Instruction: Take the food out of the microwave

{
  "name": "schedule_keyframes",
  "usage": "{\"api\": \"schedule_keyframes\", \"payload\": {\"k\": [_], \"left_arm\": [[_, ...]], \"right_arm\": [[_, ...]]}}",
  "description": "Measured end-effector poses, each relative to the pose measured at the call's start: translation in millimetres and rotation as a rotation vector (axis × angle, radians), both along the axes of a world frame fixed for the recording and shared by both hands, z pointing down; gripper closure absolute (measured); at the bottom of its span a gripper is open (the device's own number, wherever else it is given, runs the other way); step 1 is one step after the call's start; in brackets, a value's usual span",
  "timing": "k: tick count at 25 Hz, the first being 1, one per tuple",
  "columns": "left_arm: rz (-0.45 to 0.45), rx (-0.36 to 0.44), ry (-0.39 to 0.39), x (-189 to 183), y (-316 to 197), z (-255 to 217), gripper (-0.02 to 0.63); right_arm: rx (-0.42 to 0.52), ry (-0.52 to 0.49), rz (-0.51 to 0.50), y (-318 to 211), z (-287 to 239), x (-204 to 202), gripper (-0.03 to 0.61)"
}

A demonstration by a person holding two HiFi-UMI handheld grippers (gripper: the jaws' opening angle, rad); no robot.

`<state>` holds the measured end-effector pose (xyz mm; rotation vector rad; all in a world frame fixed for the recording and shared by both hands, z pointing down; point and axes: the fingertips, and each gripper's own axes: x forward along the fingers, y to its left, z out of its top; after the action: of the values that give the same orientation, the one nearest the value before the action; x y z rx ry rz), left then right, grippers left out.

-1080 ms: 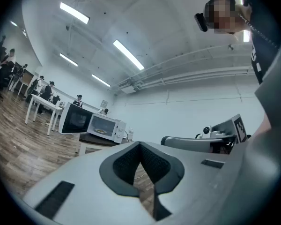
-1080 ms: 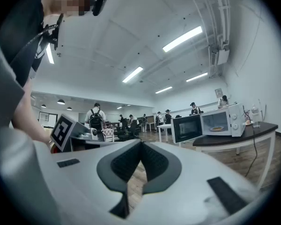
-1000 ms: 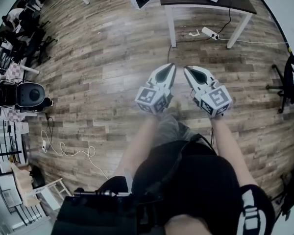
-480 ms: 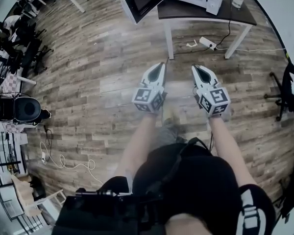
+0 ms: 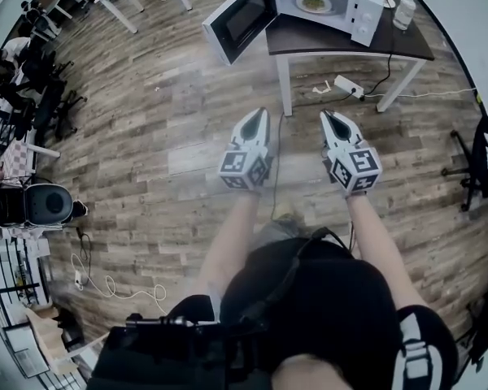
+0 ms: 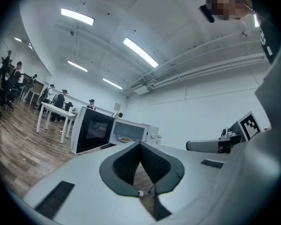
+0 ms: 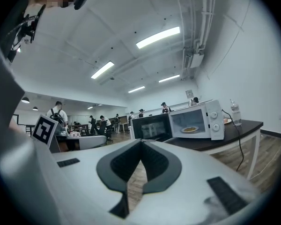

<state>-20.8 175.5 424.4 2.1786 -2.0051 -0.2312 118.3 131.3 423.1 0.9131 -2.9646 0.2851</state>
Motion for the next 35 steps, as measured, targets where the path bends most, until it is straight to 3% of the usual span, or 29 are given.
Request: {"api": "schedule_keyframes", "payload": {"k": [7,15,25,35], "left_arm": [[0.010,-0.001,0.022,-41,-39,5,0.604],[0.035,-0.014,0.042,-64,-66,17,0.604],[0.001,-0.038,0.068,-89,-102,35,0.604],[0.018,-0.032,0.064,-104,-192,32,0.604]], "right_arm": [[-0.020,-0.014,0.069,-43,9,-24,0.578],[-0.051,-0.001,0.108,-70,19,-38,0.578],[-0.088,0.015,0.094,-118,39,-67,0.578],[-0.074,0.012,0.081,-204,34,-93,0.578]]}}
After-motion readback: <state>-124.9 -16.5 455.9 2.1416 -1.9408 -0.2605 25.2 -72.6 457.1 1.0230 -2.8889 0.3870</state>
